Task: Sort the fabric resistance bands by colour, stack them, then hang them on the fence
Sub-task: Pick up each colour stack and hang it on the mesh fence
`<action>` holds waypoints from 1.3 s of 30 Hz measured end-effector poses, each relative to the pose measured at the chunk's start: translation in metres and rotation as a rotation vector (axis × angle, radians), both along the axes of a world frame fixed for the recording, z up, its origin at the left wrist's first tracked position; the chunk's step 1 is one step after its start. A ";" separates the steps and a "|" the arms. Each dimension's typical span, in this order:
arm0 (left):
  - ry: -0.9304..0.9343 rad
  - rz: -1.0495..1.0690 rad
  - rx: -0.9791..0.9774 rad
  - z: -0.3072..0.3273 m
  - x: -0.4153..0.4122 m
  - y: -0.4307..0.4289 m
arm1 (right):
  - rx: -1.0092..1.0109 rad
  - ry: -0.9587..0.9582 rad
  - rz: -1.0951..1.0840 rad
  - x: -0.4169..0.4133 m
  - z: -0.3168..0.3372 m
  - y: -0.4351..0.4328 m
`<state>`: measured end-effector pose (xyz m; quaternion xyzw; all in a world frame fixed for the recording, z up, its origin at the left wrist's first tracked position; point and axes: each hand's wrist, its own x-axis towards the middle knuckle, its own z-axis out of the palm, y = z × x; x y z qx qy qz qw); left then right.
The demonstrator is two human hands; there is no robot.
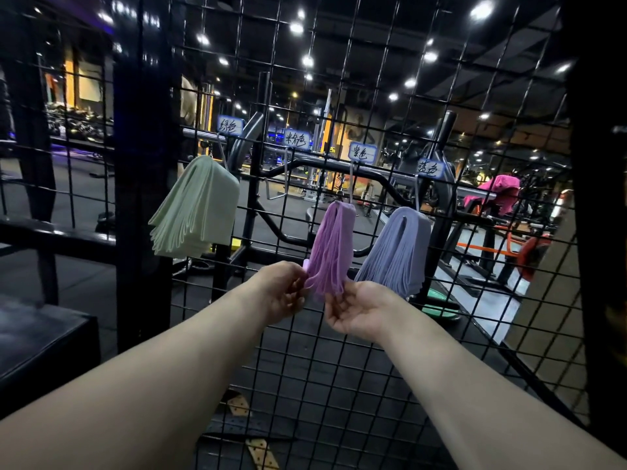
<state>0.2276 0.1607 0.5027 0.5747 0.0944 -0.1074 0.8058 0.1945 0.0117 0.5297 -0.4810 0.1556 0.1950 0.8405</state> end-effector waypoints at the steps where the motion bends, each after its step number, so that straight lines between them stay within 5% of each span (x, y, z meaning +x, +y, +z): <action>1: 0.004 -0.006 0.013 0.000 0.000 0.001 | -0.018 0.009 0.009 -0.002 0.002 0.000; 12: 0.033 -0.250 0.171 0.004 0.000 0.002 | -0.135 -0.001 0.028 0.005 0.001 -0.002; 19: 0.028 -0.313 0.132 0.003 0.005 0.000 | 0.023 -0.045 0.006 0.009 0.001 -0.002; 39: 0.080 -0.095 -0.125 0.003 0.009 0.004 | 0.025 -0.025 -0.018 0.005 0.002 -0.001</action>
